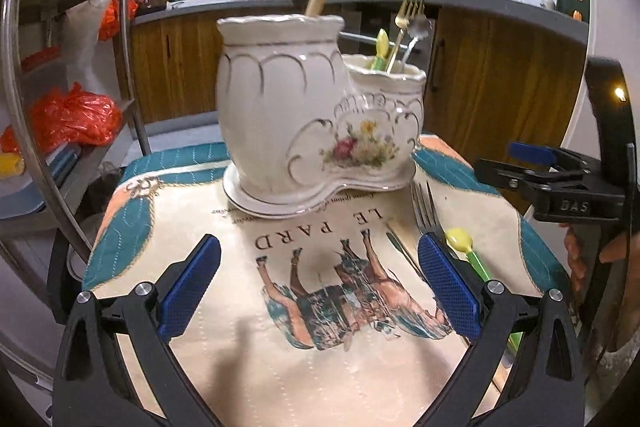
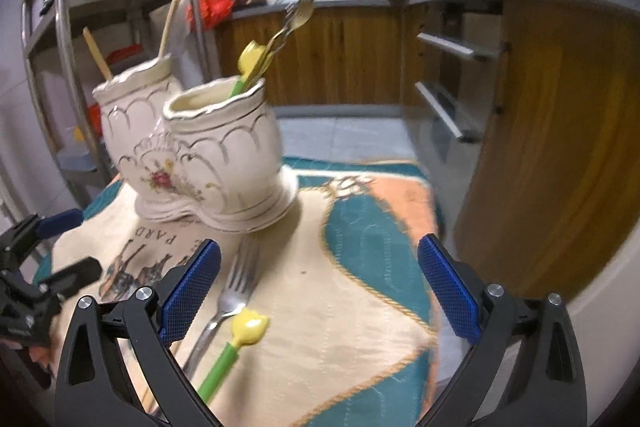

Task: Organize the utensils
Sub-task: 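Grasp the silver fork with the right tool while the left tool returns over the placemat, then grasp a fourth chopstick with the left tool while the right tool lifts the fork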

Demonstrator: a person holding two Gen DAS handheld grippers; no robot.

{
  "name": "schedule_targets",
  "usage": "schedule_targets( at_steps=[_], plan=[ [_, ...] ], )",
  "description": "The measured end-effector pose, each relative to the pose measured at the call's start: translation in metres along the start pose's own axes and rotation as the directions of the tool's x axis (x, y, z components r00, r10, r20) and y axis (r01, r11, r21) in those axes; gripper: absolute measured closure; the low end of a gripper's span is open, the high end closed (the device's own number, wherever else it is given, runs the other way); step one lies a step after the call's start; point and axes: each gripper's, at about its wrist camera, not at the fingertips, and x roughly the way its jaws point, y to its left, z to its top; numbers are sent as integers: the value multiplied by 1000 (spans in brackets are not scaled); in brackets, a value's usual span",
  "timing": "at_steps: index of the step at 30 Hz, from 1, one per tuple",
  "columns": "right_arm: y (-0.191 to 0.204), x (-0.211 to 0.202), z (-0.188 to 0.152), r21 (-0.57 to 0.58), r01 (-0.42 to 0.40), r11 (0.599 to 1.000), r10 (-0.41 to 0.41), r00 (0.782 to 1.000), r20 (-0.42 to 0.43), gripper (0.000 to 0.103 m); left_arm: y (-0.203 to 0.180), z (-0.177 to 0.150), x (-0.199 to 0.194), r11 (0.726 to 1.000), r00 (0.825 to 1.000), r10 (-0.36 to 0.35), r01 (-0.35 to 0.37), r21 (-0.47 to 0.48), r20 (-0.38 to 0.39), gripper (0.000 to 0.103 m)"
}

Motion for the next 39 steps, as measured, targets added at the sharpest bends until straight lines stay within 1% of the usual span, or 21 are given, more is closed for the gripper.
schedule_targets(
  at_steps=[3, 4, 5, 6, 8, 11, 14, 15, 17, 18, 19, 20, 21, 22, 27, 29, 33, 34, 37, 39],
  plan=[
    [9, 16, 4, -36, -48, 998, 46, 997, -56, 7, -2, 0, 2, 1000, 1000, -8, 8, 0, -9, 6],
    [13, 23, 4, -50, -65, 997, 61, 994, -86, 10, -3, 0, 2, 1000, 1000, -12, 12, 1, -9, 6],
    [16, 27, 5, -59, -76, 995, 69, 992, -107, 18, -3, 0, 1, 1000, 1000, -13, 13, 2, -9, 6],
    [20, 32, 5, -69, -85, 994, 75, 989, -127, 22, -4, 0, 2, 1000, 1000, -14, 14, 5, -10, 6],
    [26, 41, 7, -87, -94, 992, 79, 983, -164, 38, -4, -1, 3, 1000, 1000, -16, 16, 7, -15, 6],
    [28, 50, 9, -75, -114, 991, 98, 976, -193, 51, -4, 0, 3, 1000, 1000, -22, 22, 5, -18, 6],
    [28, 58, 6, -54, -151, 987, 134, 963, -235, 62, -5, 0, 4, 1000, 999, -27, 27, 8, -24, 6],
    [27, 62, 5, -42, -160, 986, 145, 957, -252, 65, -6, 0, 4, 1000, 999, -27, 27, 10, -27, 6],
    [24, 63, 5, -17, -185, 983, 175, 951, -255, 80, -8, 0, 4, 1000, 999, -24, 24, 14, -33, 6],
    [24, 61, 5, -13, -185, 983, 176, 952, -249, 81, -9, 1, 4, 1000, 999, -16, 17, 16, -38, 6],
    [23, 59, 5, -11, -185, 983, 177, 954, -242, 86, -11, 1, 4, 1000, 999, -11, 12, 16, -42, 6],
    [23, 58, 6, -9, -190, 982, 183, 955, -235, 93, -12, 0, 4, 1000, 999, -12, 13, 16, -45, 6],
    [24, 55, 7, -6, -195, 981, 189, 956, -225, 95, -15, 0, 4, 1000, 998, -14, 15, 20, -57, 6],
    [23, 51, 6, -4, -192, 981, 187, 959, -213, 97, -18, 0, 5, 1000, 997, -13, 15, 28, -72, 6],
    [21, 29, 7, -29, -195, 980, 188, 971, -147, 97, -38, -8, 10, 997, 991, -9, 19, 72, -135, 7],
    [19, 20, 8, -32, -195, 980, 190, 975, -118, 97, -45, -11, 12, 997, 987, -3, 16, 79, -159, 13],
    [16, 7, 9, -37, -206, 978, 202, 975, -91, 97, -54, -17, 17, 997, 979, 12, 4, 77, -205, 16],
    [15, 5, 9, -44, -206, 978, 201, 976, -89, 97, -56, -18, 18, 997, 976, 17, 0, 77, -218, 19],
    [15, -9, 9, -62, -208, 976, 204, 976, -71, 97, -55, -19, 18, 998, 974, 23, -10, 60, -226, 21],
    [8, -14, 11, -68, -215, 974, 211, 976, -51, 97, -53, -19, 19, 998, 971, 27, -14, 55, -237, 23]
  ],
)
